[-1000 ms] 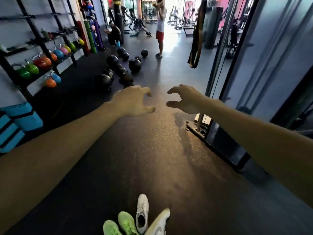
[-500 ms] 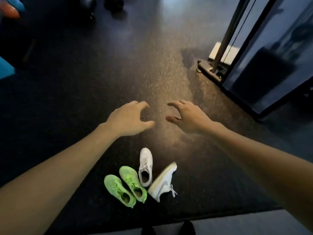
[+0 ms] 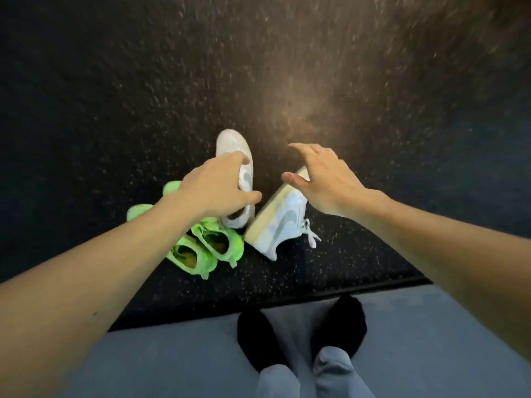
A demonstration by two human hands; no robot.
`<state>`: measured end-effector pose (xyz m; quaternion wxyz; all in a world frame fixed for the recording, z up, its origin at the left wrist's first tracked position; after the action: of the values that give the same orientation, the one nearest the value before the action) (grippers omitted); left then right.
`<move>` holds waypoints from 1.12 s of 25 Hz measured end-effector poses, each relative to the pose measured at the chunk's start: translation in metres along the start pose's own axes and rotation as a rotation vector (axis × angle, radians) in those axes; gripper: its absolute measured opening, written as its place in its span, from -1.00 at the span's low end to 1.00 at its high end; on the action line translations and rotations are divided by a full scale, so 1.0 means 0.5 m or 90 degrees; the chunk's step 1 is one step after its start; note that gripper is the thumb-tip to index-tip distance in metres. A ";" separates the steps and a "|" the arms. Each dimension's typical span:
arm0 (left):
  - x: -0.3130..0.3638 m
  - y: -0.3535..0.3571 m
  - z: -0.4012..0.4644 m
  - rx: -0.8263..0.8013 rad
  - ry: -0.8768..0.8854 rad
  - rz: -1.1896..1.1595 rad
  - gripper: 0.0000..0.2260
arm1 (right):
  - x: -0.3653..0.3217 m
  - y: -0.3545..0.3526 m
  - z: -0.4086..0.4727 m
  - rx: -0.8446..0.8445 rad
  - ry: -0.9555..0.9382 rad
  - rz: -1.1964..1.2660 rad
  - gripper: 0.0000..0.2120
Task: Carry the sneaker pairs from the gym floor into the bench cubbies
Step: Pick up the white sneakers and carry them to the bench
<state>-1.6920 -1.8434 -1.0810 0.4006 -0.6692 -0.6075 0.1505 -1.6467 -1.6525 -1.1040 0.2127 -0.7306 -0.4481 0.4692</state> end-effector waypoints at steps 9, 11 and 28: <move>-0.133 0.348 0.110 -0.060 -0.075 0.024 -0.47 | 0.132 0.416 -0.031 -0.149 0.239 0.113 -0.52; -0.147 0.384 0.116 -0.069 -0.066 0.053 -0.58 | 0.139 0.472 -0.039 -0.203 0.285 0.138 -0.51; -0.138 0.394 0.108 0.060 0.005 0.059 -0.73 | 0.099 0.488 -0.041 -0.030 0.181 0.269 -0.84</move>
<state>-1.6079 -1.8770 -1.2765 0.4262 -0.6777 -0.5667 0.1947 -1.5096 -1.7319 -1.2973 0.1538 -0.8714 -0.2619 0.3852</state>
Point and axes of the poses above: each hand's wrist, its own z-axis towards the middle knuckle, its own y-axis out of the palm, x = y × z, the point moved 1 cm from there along z, towards the middle knuckle, and after that the axes turned 4 degrees about -x, right-handed, at the moved point
